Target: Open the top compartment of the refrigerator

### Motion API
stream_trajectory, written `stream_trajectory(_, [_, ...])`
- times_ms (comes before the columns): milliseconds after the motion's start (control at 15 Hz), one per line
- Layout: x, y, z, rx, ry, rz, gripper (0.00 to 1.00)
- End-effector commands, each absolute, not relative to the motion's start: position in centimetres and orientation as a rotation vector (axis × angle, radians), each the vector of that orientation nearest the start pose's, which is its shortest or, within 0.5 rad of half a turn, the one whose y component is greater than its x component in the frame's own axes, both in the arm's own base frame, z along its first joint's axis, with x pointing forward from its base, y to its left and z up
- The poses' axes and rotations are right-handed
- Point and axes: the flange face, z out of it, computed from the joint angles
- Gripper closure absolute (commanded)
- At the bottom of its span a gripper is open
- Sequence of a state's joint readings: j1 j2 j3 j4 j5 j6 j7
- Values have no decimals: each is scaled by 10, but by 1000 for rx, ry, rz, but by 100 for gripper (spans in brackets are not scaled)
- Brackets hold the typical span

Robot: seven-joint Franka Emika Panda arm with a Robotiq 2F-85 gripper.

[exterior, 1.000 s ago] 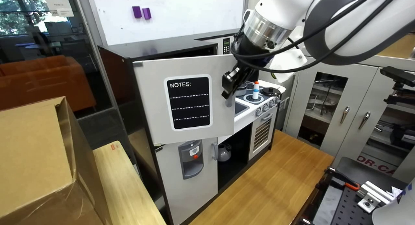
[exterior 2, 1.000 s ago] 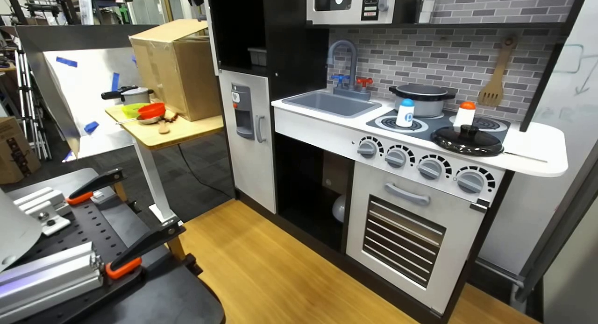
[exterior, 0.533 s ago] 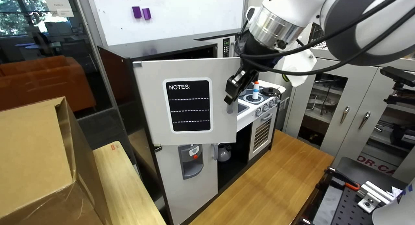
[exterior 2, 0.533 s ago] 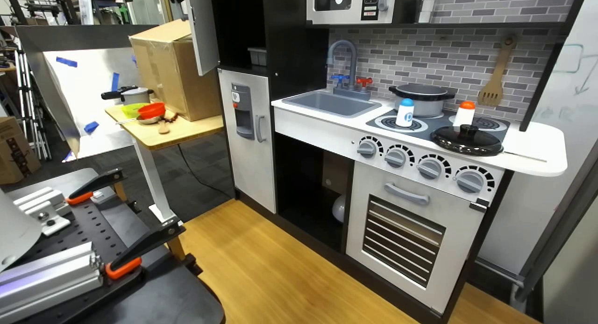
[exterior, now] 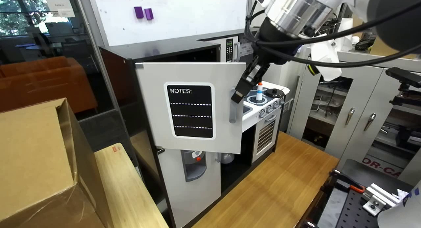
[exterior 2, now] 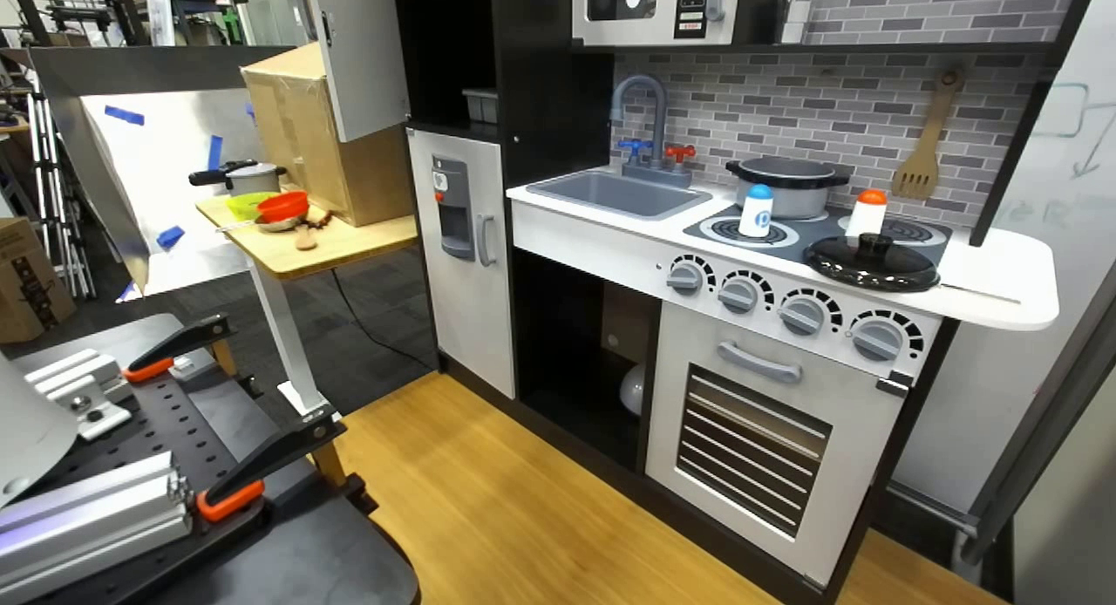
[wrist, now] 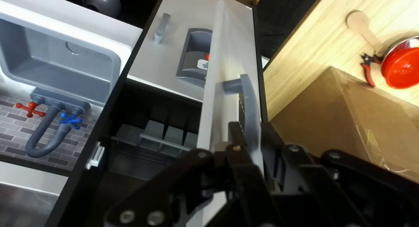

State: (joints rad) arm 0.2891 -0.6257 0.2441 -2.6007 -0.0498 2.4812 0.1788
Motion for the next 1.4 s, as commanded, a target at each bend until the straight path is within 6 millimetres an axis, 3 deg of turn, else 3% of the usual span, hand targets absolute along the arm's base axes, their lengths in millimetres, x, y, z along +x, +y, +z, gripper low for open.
stream_trajectory(0, [338, 209, 531, -2922, -684, -874, 49])
stream_trajectory(133, [337, 207, 544, -2889, -725, -914, 59])
stream_trajectory(200, [337, 206, 554, -2869, -747, -940, 51])
stream_trajectory(267, [337, 202, 562, -2851, -764, -950, 30])
stream_trajectory(600, [343, 172, 586, -2804, -766, -1025, 1])
stream_trajectory(933, [340, 129, 595, -2761, -701, -1036, 0])
stream_trajectory(1000, [346, 140, 595, -2801, -691, -1036, 0])
stream_trajectory(1133, [344, 128, 597, -2788, -679, -1045, 0])
stream_trajectory(1333, [341, 129, 596, -2784, -687, -1044, 0])
